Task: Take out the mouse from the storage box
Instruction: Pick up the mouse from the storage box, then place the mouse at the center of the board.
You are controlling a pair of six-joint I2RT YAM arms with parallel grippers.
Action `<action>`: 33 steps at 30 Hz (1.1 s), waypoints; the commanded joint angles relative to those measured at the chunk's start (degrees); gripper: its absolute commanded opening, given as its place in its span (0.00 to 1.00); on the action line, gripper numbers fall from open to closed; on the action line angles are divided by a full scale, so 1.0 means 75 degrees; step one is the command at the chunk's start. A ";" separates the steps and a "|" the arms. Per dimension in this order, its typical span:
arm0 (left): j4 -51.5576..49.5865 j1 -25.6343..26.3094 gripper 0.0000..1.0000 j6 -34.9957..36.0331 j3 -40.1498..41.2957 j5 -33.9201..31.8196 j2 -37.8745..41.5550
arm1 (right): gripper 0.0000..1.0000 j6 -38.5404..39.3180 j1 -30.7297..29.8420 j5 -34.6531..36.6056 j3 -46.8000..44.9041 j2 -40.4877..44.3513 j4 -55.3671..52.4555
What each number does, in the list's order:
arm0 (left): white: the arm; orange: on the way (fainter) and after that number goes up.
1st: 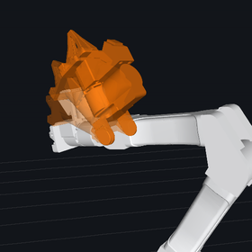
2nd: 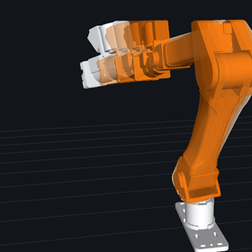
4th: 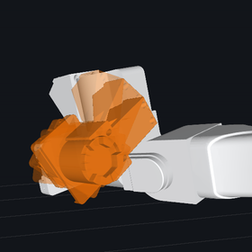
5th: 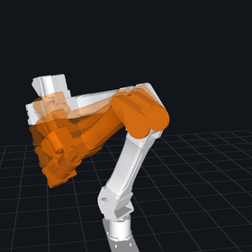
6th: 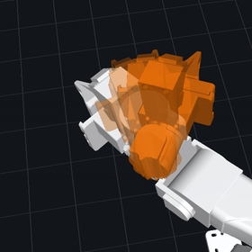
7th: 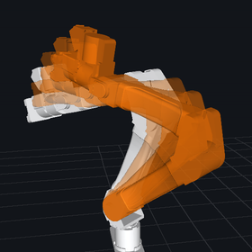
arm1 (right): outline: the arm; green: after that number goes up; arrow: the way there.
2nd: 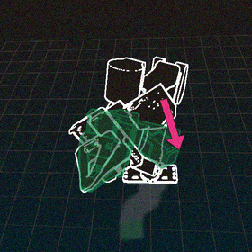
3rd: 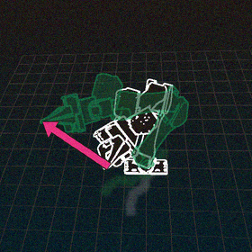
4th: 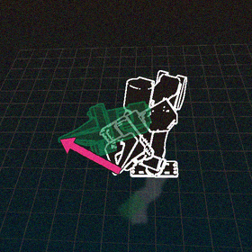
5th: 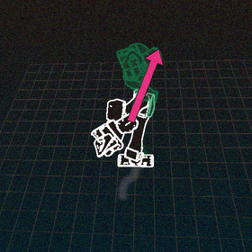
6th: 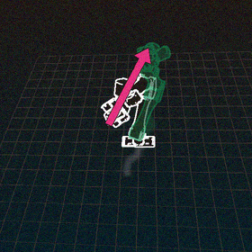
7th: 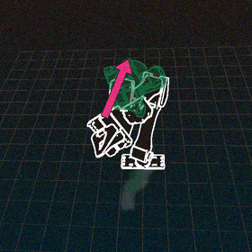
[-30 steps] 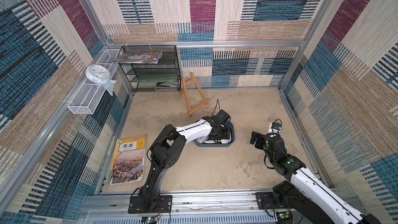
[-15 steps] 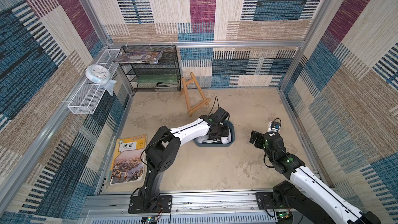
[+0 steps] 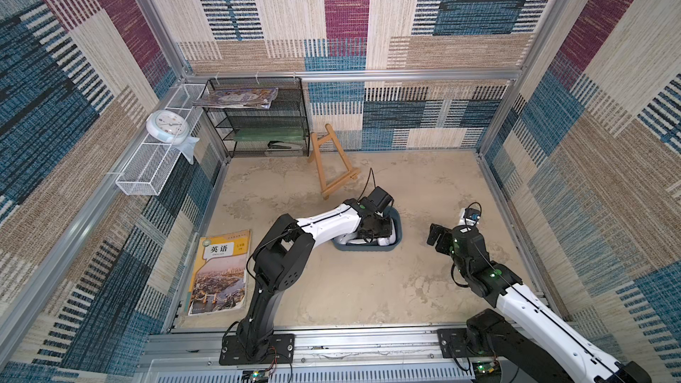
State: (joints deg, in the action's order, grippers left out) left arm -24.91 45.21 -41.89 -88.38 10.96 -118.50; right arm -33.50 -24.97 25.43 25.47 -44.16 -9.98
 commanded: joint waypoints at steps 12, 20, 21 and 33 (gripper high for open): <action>0.0443 -0.0051 0.29 -0.0226 0.1131 0.0015 0.1842 | 1.00 -0.0064 -0.0010 -0.0013 0.0170 -0.0006 -0.0173; 0.1303 -0.0028 0.29 -0.0375 0.3162 0.0030 0.3642 | 1.00 -0.0195 0.0001 -0.0109 0.0399 -0.0375 -0.0235; 0.1463 -0.0028 0.29 -0.0422 0.3490 0.0006 0.3916 | 1.00 -0.0213 -0.0010 -0.0148 0.0502 -0.0532 -0.0263; 0.1229 -0.0069 0.28 -0.0633 0.6066 -0.0499 0.6586 | 1.00 -0.0295 -0.0003 -0.0965 0.1268 -0.1782 -0.0140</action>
State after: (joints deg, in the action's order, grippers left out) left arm -14.11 44.97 -46.17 -45.15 9.74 -71.96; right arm -35.40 -24.97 20.99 34.48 -56.73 -12.10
